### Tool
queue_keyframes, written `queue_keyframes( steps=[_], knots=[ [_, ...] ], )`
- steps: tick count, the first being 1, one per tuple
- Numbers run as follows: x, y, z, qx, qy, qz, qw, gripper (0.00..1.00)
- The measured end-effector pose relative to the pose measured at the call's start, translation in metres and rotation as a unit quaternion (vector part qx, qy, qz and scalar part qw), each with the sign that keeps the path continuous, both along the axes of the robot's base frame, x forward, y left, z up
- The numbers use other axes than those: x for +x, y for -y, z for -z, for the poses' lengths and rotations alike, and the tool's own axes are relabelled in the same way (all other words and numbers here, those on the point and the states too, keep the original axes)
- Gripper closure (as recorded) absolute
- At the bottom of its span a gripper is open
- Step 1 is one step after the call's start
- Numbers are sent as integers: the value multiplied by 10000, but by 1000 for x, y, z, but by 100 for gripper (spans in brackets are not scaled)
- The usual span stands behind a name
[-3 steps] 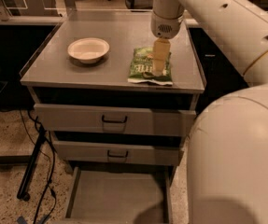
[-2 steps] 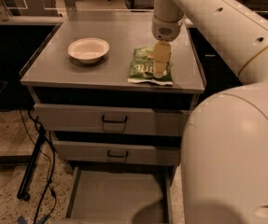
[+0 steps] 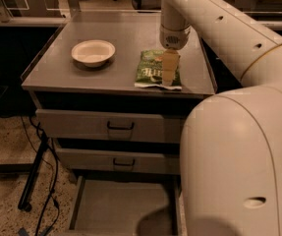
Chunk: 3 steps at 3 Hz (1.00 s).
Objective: Place green jalapeno chip bag into bottom drawer
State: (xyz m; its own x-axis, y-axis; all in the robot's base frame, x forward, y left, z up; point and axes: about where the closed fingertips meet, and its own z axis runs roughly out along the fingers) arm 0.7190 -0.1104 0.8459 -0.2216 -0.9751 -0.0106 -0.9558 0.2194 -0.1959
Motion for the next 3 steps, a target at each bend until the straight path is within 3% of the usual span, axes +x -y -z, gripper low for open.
queue_keyframes(
  steps=[1, 2, 3],
  knots=[
    [2, 3, 10, -31, -95, 62, 9999, 0],
    [3, 4, 12, -35, -119, 78, 9999, 16],
    [3, 4, 12, -35, -119, 78, 9999, 39]
  ],
)
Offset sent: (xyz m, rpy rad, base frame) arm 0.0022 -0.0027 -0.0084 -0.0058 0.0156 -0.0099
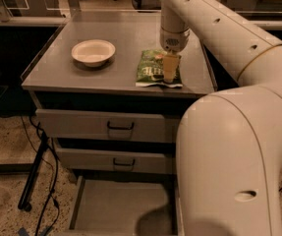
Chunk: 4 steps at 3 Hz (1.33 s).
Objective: Place green jalapeno chip bag into bottom drawer
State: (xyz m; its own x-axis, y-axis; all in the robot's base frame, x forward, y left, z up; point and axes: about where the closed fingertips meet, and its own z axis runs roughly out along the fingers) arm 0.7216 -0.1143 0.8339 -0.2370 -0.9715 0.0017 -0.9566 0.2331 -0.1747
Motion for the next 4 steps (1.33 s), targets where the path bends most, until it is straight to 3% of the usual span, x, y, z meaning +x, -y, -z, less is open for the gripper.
queue_keyframes(
  steps=[2, 3, 4],
  knots=[
    [0, 0, 0, 0, 0, 0, 10000, 93],
    [0, 0, -4, 0, 0, 0, 10000, 100],
    [-11, 9, -29, 457, 247, 25, 9986, 100]
  ],
)
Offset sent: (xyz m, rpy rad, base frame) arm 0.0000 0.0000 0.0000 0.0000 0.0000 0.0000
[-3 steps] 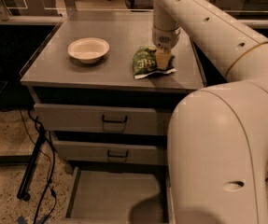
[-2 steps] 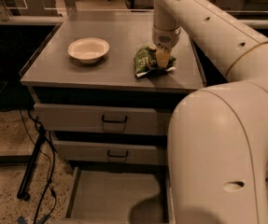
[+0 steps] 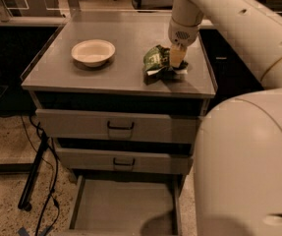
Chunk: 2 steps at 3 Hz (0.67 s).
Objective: Place green jalapeno chip bag into bottom drawer
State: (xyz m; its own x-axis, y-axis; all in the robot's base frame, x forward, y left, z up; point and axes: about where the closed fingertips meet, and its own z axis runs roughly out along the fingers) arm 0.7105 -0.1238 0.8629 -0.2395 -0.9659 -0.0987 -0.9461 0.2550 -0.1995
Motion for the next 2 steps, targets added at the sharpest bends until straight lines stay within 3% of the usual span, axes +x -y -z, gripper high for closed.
queue_keyframes(
  steps=[2],
  knots=[
    [-37, 20, -34, 676, 197, -173, 9974, 100]
  ],
)
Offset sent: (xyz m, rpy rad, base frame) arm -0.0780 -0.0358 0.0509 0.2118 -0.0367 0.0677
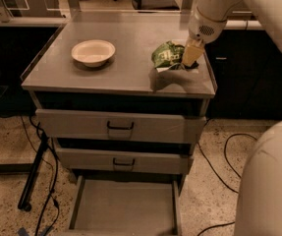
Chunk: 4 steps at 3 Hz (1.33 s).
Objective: Place green jalapeno chip bag into bottom drawer
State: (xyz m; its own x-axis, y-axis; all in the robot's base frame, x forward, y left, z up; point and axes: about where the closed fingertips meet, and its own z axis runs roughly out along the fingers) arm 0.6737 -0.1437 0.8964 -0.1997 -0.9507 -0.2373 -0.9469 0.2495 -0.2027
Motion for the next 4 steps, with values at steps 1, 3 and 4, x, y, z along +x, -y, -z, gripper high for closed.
queue_keyframes(
  steps=[1, 3, 4],
  knots=[
    [-3, 2, 0, 20, 11, -4, 10000, 100],
    [-58, 16, -8, -145, 86, -37, 9999, 100],
    [-112, 28, -1, -201, -152, 30, 9997, 100]
  ],
)
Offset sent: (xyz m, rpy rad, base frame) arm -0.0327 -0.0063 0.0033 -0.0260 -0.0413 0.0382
